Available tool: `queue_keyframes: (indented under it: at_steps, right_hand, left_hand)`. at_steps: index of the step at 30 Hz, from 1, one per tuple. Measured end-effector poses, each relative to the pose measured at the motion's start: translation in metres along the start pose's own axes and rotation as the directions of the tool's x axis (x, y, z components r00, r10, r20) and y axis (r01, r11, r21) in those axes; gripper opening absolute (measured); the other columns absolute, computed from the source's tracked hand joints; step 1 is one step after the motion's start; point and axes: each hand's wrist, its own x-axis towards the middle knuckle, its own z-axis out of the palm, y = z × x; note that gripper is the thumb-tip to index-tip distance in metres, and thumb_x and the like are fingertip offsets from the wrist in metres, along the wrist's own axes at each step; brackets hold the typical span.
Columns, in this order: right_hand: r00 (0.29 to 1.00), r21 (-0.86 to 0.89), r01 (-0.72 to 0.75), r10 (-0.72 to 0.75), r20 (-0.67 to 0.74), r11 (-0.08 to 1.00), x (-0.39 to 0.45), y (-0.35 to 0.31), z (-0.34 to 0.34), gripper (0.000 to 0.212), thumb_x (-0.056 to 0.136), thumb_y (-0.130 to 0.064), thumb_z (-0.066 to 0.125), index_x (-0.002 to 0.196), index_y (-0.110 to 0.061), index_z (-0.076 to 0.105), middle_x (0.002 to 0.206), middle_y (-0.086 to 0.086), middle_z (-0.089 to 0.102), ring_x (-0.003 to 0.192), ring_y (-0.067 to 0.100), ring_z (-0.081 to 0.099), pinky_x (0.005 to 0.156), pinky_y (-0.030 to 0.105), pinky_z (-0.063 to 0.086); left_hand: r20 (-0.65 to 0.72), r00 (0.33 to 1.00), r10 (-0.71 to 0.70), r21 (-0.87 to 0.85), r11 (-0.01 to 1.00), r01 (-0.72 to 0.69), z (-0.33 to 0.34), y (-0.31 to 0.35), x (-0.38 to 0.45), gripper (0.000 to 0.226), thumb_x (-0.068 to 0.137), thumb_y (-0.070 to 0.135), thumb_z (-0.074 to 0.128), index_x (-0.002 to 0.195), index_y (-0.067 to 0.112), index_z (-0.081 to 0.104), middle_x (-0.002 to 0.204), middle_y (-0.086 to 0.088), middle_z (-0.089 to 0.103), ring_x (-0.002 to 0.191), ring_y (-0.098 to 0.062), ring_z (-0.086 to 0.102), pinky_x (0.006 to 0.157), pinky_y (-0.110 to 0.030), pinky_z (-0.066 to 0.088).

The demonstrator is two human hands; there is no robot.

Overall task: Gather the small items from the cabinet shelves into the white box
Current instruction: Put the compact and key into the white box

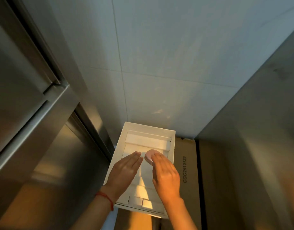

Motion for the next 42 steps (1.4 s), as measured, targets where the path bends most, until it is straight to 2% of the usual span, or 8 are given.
queue_keyframes:
  at_steps: [13, 19, 24, 32, 42]
  right_hand:
    - [0.985, 0.003, -0.165, 0.165, 0.048, 0.986, 0.010, 0.014, 0.060, 0.054, 0.047, 0.012, 0.085, 0.098, -0.003, 0.073, 0.099, 0.010, 0.072, 0.090, 0.023, 0.071, 0.075, 0.037, 0.058]
    - [0.970, -0.022, -0.219, 0.220, 0.099, 0.975, 0.013, 0.015, 0.085, 0.059, 0.039, 0.007, 0.089, 0.096, -0.004, 0.074, 0.095, 0.011, 0.073, 0.086, 0.024, 0.071, 0.068, 0.036, 0.059]
    - [0.946, -0.044, -0.268, 0.271, 0.180, 0.962, 0.009, 0.013, 0.102, 0.061, 0.038, 0.004, 0.091, 0.096, -0.004, 0.074, 0.095, 0.011, 0.073, 0.086, 0.025, 0.071, 0.071, 0.036, 0.058]
    - [0.907, -0.054, -0.312, 0.314, 0.281, 0.949, 0.014, 0.014, 0.116, 0.065, 0.034, -0.001, 0.093, 0.096, -0.004, 0.074, 0.095, 0.011, 0.073, 0.086, 0.028, 0.071, 0.068, 0.039, 0.059]
    - [0.900, -0.117, -0.291, 0.313, 0.303, 0.949, 0.015, 0.019, 0.127, 0.077, 0.021, -0.002, 0.095, 0.095, -0.004, 0.075, 0.096, 0.014, 0.072, 0.084, 0.031, 0.071, 0.059, 0.038, 0.059]
  left_hand:
    - [0.016, 1.000, -0.019, -0.033, 0.999, 0.020, 0.065, -0.025, 0.012, 0.068, 0.017, 0.013, 0.097, 0.082, 0.005, 0.077, 0.087, -0.010, 0.074, 0.077, -0.020, 0.072, 0.061, -0.033, 0.057]
    - [0.056, 0.998, -0.039, -0.067, 0.997, 0.043, 0.093, -0.034, 0.008, 0.069, 0.017, 0.014, 0.097, 0.083, 0.004, 0.076, 0.087, -0.010, 0.074, 0.077, -0.019, 0.072, 0.059, -0.033, 0.059]
    - [0.090, 0.995, -0.049, -0.046, 0.998, 0.053, 0.107, -0.036, 0.003, 0.069, 0.017, 0.016, 0.097, 0.082, 0.006, 0.077, 0.086, -0.009, 0.074, 0.077, -0.018, 0.072, 0.062, -0.031, 0.057]
    - [0.081, 0.994, -0.077, -0.048, 0.996, 0.081, 0.123, -0.047, 0.006, 0.068, 0.017, 0.015, 0.097, 0.081, 0.002, 0.076, 0.085, -0.011, 0.074, 0.075, -0.021, 0.072, 0.058, -0.033, 0.057]
    - [0.113, 0.993, -0.027, -0.035, 0.999, 0.031, 0.140, -0.050, 0.007, 0.066, 0.019, 0.019, 0.097, 0.080, 0.006, 0.077, 0.085, -0.007, 0.074, 0.078, -0.018, 0.072, 0.063, -0.032, 0.057]
